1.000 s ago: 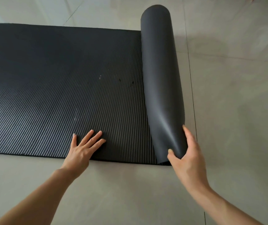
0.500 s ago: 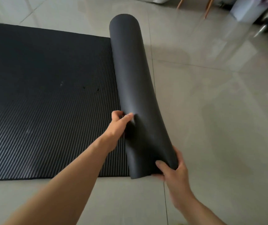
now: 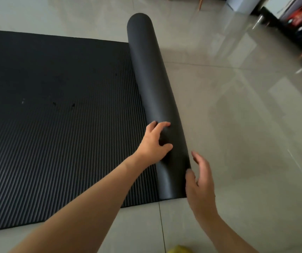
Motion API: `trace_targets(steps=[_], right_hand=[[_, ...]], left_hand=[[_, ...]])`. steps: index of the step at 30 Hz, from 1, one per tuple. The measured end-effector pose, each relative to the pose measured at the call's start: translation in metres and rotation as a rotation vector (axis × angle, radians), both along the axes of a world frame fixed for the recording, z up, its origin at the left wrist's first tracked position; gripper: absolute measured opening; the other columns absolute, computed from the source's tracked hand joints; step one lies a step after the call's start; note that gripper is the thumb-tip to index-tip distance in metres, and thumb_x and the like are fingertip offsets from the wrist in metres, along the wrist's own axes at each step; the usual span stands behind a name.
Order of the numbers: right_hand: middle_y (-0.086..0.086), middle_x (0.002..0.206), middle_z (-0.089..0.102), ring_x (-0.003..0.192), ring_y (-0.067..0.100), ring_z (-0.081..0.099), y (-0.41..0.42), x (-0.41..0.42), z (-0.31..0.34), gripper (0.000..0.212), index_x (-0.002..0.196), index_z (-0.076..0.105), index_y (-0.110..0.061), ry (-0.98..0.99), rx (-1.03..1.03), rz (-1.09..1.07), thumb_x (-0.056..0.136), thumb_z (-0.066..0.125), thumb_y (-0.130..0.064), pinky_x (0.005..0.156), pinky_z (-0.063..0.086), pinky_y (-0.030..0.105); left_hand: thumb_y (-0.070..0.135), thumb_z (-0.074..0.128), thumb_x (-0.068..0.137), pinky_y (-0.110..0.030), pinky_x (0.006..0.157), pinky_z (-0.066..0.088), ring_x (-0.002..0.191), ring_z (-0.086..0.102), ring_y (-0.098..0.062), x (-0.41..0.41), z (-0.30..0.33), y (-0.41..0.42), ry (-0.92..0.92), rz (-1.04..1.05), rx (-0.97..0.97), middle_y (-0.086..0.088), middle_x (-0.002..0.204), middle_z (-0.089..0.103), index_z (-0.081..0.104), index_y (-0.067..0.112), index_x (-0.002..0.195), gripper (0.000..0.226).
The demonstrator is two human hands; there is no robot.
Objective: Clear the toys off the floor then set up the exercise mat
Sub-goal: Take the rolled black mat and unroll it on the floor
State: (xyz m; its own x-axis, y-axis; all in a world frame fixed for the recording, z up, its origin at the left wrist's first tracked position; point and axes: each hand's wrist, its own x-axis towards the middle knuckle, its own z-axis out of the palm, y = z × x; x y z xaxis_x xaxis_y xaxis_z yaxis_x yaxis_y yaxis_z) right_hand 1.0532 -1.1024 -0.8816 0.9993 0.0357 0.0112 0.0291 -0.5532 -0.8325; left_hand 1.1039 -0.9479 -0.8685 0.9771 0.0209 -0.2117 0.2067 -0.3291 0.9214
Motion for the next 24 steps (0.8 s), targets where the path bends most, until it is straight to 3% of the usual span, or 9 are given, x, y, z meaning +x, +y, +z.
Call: trace_targets(steps=[2,5,7,9,11,14,16,19,24], right_hand=[[0.0,0.131,0.048,0.121,0.006,0.045,0.0,0.013,0.002,0.057,0.132,0.046,-0.016,-0.123,-0.125,0.092,0.081,0.047,-0.043,0.102,0.041,0.028],[0.007,0.145,0.036,0.133,0.024,0.037,-0.006,0.024,-0.005,0.089,0.138,0.04,-0.017,-0.069,-0.463,0.14,0.065,0.05,-0.067,0.101,0.042,0.044],[0.008,0.149,0.031,0.131,0.031,0.04,-0.02,0.029,-0.014,0.093,0.142,0.036,-0.02,-0.074,-0.624,0.17,0.063,0.066,-0.06,0.094,0.047,0.046],[0.005,0.15,0.027,0.126,0.031,0.044,-0.039,0.037,-0.017,0.088,0.145,0.028,-0.025,-0.038,-0.639,0.175,0.071,0.073,-0.041,0.091,0.049,0.043],[0.002,0.145,0.031,0.123,0.025,0.046,-0.055,0.046,-0.016,0.08,0.146,0.024,-0.028,0.034,-0.517,0.156,0.079,0.069,-0.028,0.091,0.047,0.037],[-0.005,0.129,0.05,0.114,0.017,0.053,-0.077,0.059,-0.007,0.073,0.141,0.033,-0.031,0.163,-0.258,0.033,0.08,0.069,-0.019,0.09,0.043,0.026],[-0.011,0.121,0.056,0.108,0.013,0.057,-0.092,0.065,-0.004,0.066,0.138,0.038,-0.034,0.306,-0.044,-0.043,0.081,0.069,-0.018,0.093,0.045,0.028],[-0.002,0.118,0.063,0.102,0.015,0.062,-0.108,0.069,-0.013,0.048,0.126,0.05,-0.03,0.484,0.207,-0.128,0.084,0.067,-0.015,0.087,0.05,0.031],[0.002,0.108,0.067,0.096,0.018,0.064,-0.123,0.075,-0.028,0.042,0.126,0.055,-0.016,0.616,0.385,-0.239,0.085,0.063,-0.01,0.078,0.051,0.028]], left_hand=[[-0.005,0.054,0.084,-0.01,0.098,0.023,0.144,0.012,-0.019,0.002,-0.002,-0.012,-0.045,-0.146,0.063,-0.001,0.156,0.008,0.031,0.025,0.141,0.069],[-0.013,0.046,0.083,-0.005,0.099,0.016,0.144,0.012,-0.015,0.006,-0.008,-0.017,-0.047,-0.199,0.043,0.0,0.156,0.016,0.028,0.023,0.144,0.073],[-0.013,0.044,0.083,-0.001,0.097,0.02,0.142,0.02,-0.014,0.007,-0.01,-0.018,-0.056,-0.193,0.025,-0.001,0.152,0.026,0.027,0.022,0.144,0.072],[-0.012,0.046,0.083,-0.005,0.1,0.017,0.143,0.019,-0.014,0.007,-0.016,-0.02,-0.057,-0.195,0.045,-0.002,0.153,0.026,0.026,0.019,0.145,0.071],[-0.009,0.047,0.084,-0.01,0.103,0.012,0.145,0.011,-0.013,0.004,-0.022,-0.021,-0.014,-0.193,0.089,-0.001,0.156,0.017,0.023,0.019,0.146,0.072],[-0.003,0.048,0.087,-0.018,0.11,0.012,0.146,0.005,-0.015,0.0,-0.034,-0.02,0.089,-0.249,0.193,-0.001,0.158,0.009,0.019,0.021,0.147,0.071],[0.0,0.048,0.088,-0.026,0.115,0.009,0.146,0.002,-0.016,-0.001,-0.04,-0.02,0.135,-0.322,0.267,0.0,0.158,0.007,0.017,0.022,0.147,0.071],[0.006,0.048,0.09,-0.041,0.119,0.003,0.146,-0.003,-0.018,-0.001,-0.045,-0.024,0.165,-0.436,0.403,0.001,0.158,0.005,0.016,0.025,0.148,0.069],[0.02,0.048,0.092,-0.05,0.114,-0.009,0.145,-0.014,-0.021,0.0,-0.053,-0.033,0.166,-0.501,0.644,0.002,0.158,-0.007,0.013,0.028,0.148,0.067]])
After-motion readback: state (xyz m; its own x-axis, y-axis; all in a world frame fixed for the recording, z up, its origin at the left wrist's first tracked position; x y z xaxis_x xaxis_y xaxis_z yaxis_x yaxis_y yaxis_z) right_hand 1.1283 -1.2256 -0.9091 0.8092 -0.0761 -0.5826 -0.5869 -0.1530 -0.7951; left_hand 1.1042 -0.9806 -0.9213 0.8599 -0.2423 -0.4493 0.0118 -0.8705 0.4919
